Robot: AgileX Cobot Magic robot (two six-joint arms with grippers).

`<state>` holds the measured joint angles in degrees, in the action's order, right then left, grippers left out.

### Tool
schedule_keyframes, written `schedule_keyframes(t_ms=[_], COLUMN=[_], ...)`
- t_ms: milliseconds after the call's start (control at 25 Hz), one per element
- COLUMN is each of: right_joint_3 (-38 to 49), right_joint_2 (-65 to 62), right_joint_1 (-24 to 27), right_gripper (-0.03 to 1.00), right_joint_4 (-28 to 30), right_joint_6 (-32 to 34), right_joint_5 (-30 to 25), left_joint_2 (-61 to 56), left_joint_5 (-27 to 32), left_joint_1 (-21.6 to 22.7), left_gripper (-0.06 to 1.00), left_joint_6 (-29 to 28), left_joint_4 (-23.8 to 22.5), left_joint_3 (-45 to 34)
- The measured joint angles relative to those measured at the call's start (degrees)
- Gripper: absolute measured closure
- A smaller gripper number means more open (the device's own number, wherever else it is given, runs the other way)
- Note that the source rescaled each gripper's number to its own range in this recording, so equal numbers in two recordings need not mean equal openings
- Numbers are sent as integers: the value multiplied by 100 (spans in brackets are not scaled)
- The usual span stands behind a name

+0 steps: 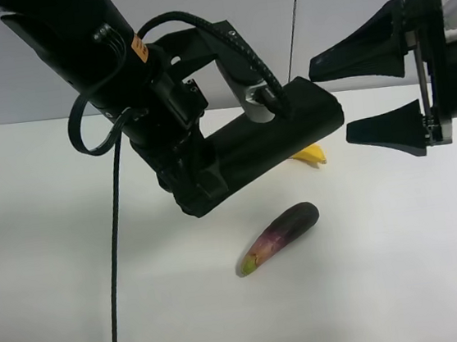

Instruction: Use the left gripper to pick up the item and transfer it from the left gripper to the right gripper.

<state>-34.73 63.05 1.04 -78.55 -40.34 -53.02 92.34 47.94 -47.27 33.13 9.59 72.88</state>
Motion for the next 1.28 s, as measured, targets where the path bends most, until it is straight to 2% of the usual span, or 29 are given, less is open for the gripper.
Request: schedule_keyframes(t_ms=[280,720,800,880,960,1080,1240,1280], right_joint_3=[0,0,0,0,0,0,-5,-5], right_joint_2=[510,684,684,684,684,684,684,695], right_joint_1=[0,0,0,0,0,0,0,0], right_gripper=[-3,-3,-1,8,21,45,87,88], right_joint_4=[-455,-480,-484,-514,-533,-546,-459,-429], right_joint_6=[-304,-304,-304,-304,-304,-304,-298,-298], right_joint_5=[-378,-696,-725,-798,-867,-903,-877,-857], left_joint_2=[0,0,0,0,0,0,0,-6], left_joint_5=[-121,-238,-271,-297,-348,-363,-356,-356], left_joint_1=[0,0,0,0,0,0,0,0], left_gripper=[90,91,91,91,91,91,93,94], left_joint_6=[295,1129,1307,1461,1622,1688,1700,1700], left_joint_4=[373,1111,1262,1380,1457,1477,1452,1446], left_joint_3=[0,0,0,0,0,0,0,0])
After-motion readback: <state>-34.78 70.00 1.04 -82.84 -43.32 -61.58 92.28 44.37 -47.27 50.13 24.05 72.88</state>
